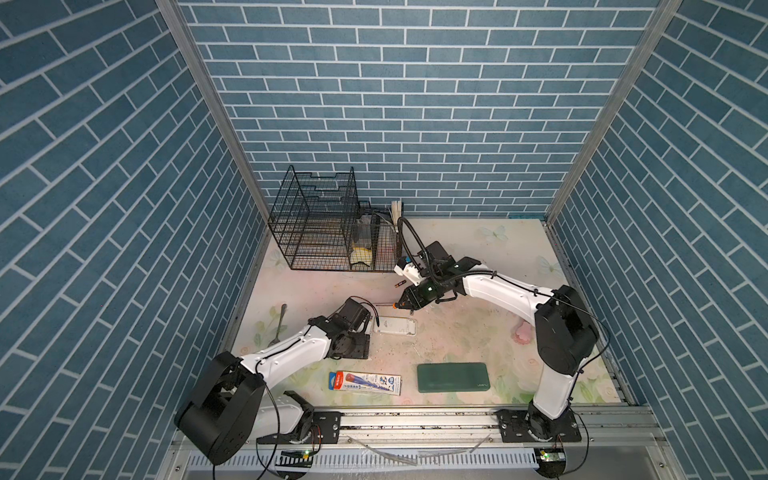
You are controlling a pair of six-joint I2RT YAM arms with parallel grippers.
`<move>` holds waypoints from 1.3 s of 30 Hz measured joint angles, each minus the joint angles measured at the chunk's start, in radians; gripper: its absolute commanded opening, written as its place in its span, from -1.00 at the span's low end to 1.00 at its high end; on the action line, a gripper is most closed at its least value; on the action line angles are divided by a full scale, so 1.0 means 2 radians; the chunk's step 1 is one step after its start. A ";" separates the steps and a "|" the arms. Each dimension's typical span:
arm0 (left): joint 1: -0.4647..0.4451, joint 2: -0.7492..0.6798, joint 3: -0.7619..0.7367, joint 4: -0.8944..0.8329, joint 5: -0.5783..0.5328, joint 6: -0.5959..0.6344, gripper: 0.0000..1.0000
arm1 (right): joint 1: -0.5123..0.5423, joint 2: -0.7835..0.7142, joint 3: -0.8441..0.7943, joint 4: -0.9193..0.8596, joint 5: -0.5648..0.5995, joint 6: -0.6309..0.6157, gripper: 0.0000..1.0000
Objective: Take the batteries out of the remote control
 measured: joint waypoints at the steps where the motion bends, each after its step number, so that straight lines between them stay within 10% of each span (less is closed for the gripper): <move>1: 0.000 -0.002 0.000 -0.007 -0.003 -0.004 0.60 | -0.001 -0.009 -0.003 0.000 0.002 0.002 -1.00; 14: 0.010 -0.157 0.164 0.016 0.022 -0.121 0.46 | 0.012 -0.095 -0.024 0.066 0.071 0.052 -1.00; 39: 0.022 -0.097 0.118 0.282 0.089 -0.366 0.00 | 0.071 -0.135 -0.025 0.163 0.160 0.078 -1.00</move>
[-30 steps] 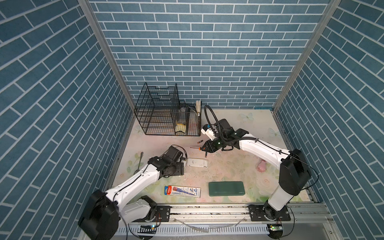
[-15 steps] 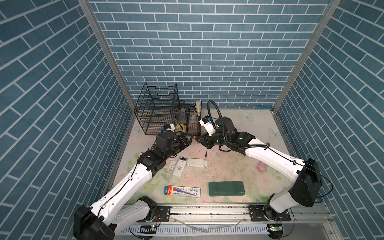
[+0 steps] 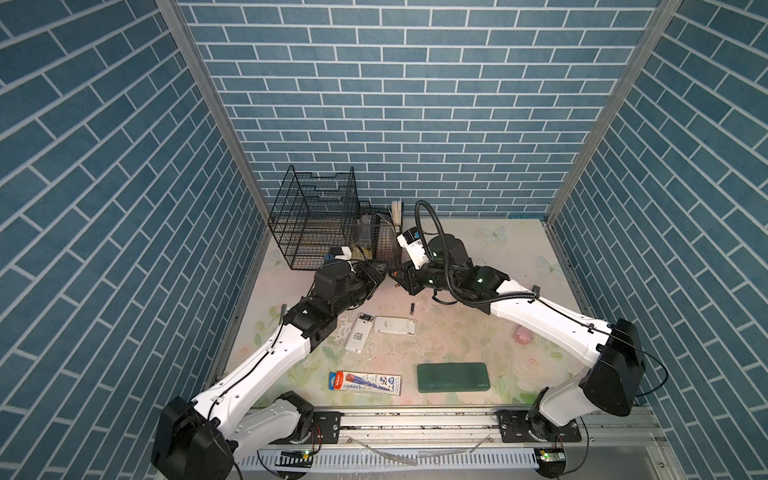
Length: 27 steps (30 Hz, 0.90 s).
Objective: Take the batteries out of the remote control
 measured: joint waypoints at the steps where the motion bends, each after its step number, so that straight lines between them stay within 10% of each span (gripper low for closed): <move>1: 0.000 0.000 0.000 0.001 0.000 -0.001 -0.04 | 0.001 0.000 0.000 0.002 0.000 0.000 -1.00; 27: 0.016 -0.005 -0.047 0.099 -0.001 -0.062 -1.00 | 0.009 0.001 0.000 0.026 0.001 0.013 -1.00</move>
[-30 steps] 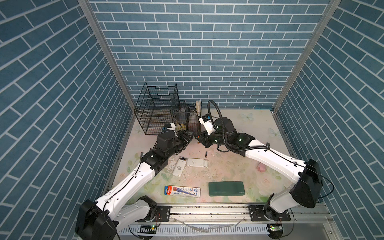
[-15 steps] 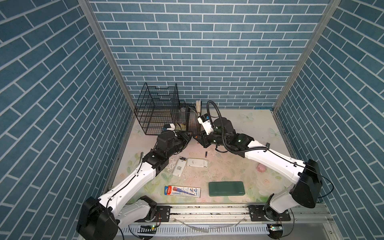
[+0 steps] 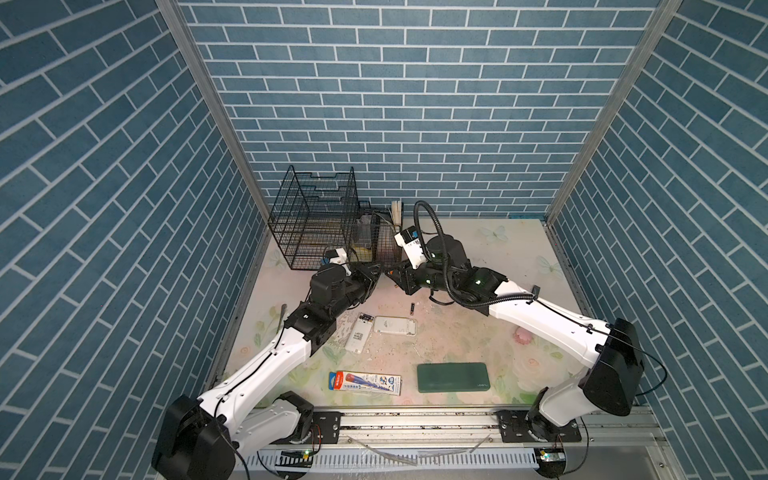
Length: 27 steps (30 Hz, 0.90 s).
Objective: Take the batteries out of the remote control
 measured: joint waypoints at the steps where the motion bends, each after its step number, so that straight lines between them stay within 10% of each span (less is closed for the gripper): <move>1: 0.001 -0.002 -0.003 0.004 0.000 -0.002 -1.00 | 0.000 0.000 0.000 0.001 0.000 0.000 -1.00; 13: 0.007 -0.009 -0.013 0.009 -0.008 -0.001 -1.00 | 0.000 -0.001 0.000 0.002 -0.004 0.026 -0.07; 27: 0.016 -0.040 -0.034 0.007 -0.053 0.060 -1.00 | -0.108 -0.072 -0.068 0.064 -0.109 0.277 0.02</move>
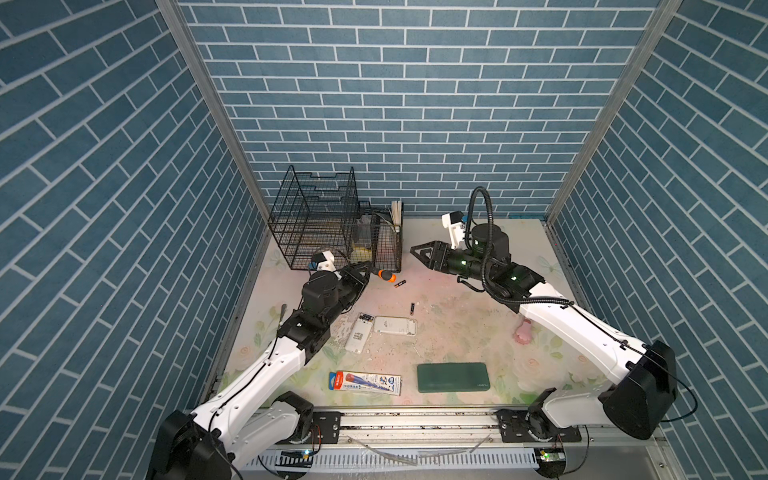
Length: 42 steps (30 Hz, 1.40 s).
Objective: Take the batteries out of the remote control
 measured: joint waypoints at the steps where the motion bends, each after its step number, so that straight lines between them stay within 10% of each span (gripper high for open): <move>1: 0.000 -0.002 0.000 0.000 -0.003 0.006 -1.00 | 0.001 0.007 -0.003 0.010 -0.011 0.018 0.02; 16: 0.000 0.008 -0.006 0.018 -0.031 0.041 -1.00 | 0.035 0.079 -0.009 0.118 -0.047 0.150 0.09; 42: -0.007 0.019 -0.006 0.021 -0.047 0.039 -1.00 | 0.071 0.172 0.010 0.195 -0.019 0.181 -0.09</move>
